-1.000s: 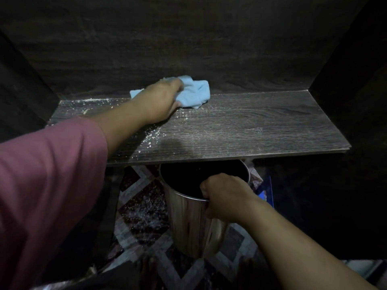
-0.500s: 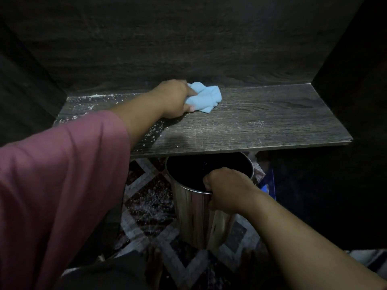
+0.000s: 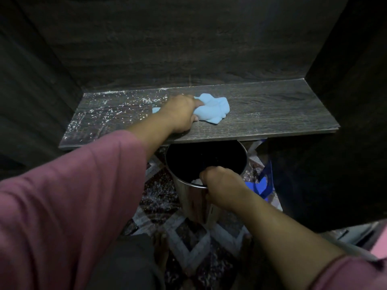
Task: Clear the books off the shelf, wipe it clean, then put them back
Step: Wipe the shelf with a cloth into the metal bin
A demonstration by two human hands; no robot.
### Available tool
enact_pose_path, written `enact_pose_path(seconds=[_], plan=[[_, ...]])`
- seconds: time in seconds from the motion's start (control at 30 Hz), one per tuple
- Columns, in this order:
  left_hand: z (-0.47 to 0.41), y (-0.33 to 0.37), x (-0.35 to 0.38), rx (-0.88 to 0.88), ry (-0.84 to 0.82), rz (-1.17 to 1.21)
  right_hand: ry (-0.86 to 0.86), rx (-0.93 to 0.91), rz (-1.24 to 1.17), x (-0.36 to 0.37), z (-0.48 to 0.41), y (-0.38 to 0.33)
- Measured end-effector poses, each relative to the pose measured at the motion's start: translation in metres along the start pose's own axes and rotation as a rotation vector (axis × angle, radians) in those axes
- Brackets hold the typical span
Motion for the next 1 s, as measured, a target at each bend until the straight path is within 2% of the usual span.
enact_pose_path(seconds=[0.13,0.23,0.33,0.67,0.9,1.0], plan=[[0.014,0.007,0.0,-0.02,-0.001,0.001,0.035,0.013,0.06,0.005,0.011,-0.015],[0.021,0.009,0.0,-0.038,-0.022,0.042,0.145,0.01,0.112,-0.001,0.027,-0.028],[0.023,0.008,-0.002,-0.058,-0.035,0.109,0.178,0.031,0.094,0.004,0.04,-0.035],[0.047,0.014,0.0,-0.05,-0.04,0.194,0.03,0.057,0.065,0.014,0.015,-0.016],[0.078,0.026,0.019,-0.133,0.118,0.373,0.032,0.082,0.042,0.016,0.008,-0.013],[0.079,0.028,0.021,-0.121,0.102,0.356,0.046,0.081,0.043,0.015,0.009,-0.015]])
Point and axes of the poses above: each hand's wrist, its own z-axis away from the middle knuckle, its own x-axis out of the palm, y = z × x, the point moved 1 cm from there along -z, towards the middle knuckle, and after that the axes turned 5 degrees about -x, right-handed, at the moved point
